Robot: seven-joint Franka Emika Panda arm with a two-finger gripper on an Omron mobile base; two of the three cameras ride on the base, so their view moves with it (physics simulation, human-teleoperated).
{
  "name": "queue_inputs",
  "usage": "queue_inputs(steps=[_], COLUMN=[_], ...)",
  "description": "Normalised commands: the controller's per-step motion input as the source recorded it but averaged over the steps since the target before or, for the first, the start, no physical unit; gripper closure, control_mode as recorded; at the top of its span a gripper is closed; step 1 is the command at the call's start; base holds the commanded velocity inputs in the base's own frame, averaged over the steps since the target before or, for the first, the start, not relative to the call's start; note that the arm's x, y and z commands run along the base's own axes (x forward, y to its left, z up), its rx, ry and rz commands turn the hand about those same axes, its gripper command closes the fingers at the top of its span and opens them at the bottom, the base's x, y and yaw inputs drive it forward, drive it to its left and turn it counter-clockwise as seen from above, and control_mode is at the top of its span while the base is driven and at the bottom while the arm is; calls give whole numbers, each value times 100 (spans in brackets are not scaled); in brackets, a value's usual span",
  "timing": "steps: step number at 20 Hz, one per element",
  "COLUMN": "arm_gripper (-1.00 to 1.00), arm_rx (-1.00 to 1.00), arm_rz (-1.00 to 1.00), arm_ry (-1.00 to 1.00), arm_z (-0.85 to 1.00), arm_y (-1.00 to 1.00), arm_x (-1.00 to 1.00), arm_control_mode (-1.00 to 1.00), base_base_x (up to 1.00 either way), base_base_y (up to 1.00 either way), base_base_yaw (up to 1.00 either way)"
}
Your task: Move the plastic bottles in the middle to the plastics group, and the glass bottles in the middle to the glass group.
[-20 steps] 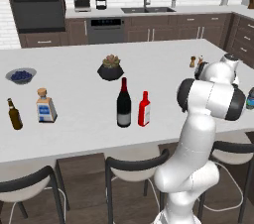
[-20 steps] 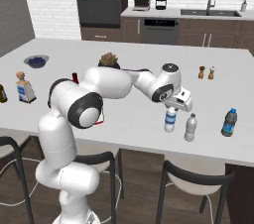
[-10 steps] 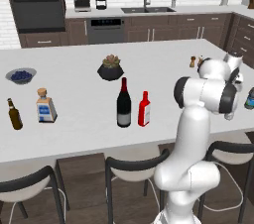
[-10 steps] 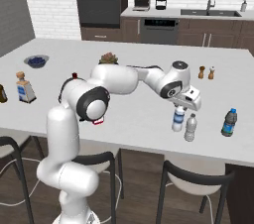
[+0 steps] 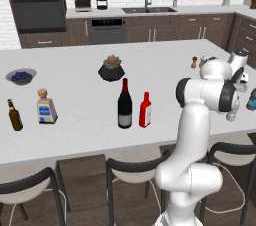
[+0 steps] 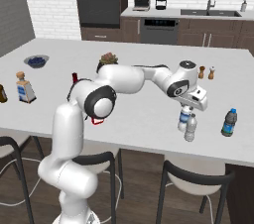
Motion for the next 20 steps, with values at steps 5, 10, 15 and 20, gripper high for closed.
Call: queue_inputs(steps=[5, 10, 15, 20], arm_gripper=[100, 100, 100, 100], arm_rx=[0, 0, 0, 0], arm_rz=[0, 0, 0, 0], arm_ry=[0, 0, 0, -1], arm_z=[-19, -3, -5, -15], arm_y=[-10, -7, -2, 0], arm_x=[0, 0, 0, 0], arm_control_mode=[-100, -100, -100, -100], base_base_x=[0, 0, 0, 0], base_base_y=[0, 0, 0, 0], base_base_yaw=[0, 0, 0, 0])
